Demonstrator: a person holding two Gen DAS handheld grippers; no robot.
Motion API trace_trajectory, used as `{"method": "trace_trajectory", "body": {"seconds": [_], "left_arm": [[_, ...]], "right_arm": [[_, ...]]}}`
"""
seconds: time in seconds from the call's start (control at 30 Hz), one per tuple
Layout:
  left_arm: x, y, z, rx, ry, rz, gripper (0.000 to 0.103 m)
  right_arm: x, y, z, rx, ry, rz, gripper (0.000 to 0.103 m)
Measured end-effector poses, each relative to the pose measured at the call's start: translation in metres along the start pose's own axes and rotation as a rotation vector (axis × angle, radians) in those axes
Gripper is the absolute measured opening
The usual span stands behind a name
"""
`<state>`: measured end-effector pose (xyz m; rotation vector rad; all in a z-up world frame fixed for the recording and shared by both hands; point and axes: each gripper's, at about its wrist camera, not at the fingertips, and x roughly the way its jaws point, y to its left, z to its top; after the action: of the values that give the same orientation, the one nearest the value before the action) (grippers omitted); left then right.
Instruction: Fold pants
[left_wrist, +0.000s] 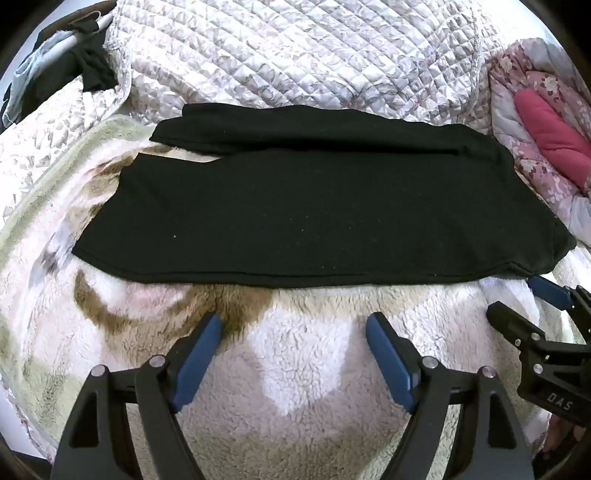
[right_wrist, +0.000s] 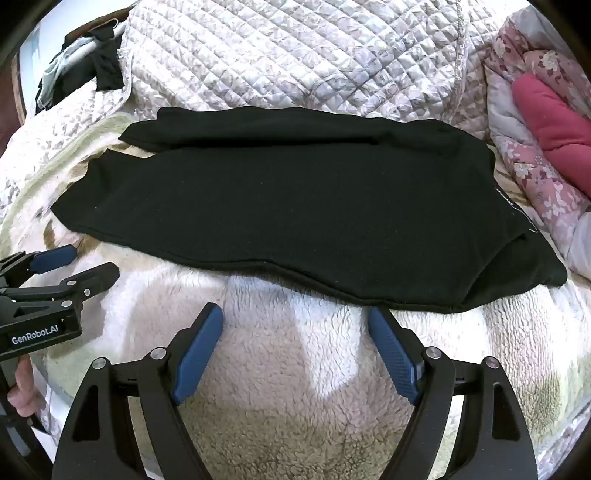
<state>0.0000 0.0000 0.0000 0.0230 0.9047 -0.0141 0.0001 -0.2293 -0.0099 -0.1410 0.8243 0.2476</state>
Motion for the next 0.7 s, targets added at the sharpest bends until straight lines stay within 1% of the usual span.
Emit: {"method": "trace_trajectory", "body": {"seconds": [0.7], "left_arm": [[-0.0002, -0.0053, -0.004, 0.008, -0.002, 0.002, 0.084]], "right_arm": [[0.0005, 0.0, 0.0008, 0.0, 0.008, 0.001, 0.081]]}}
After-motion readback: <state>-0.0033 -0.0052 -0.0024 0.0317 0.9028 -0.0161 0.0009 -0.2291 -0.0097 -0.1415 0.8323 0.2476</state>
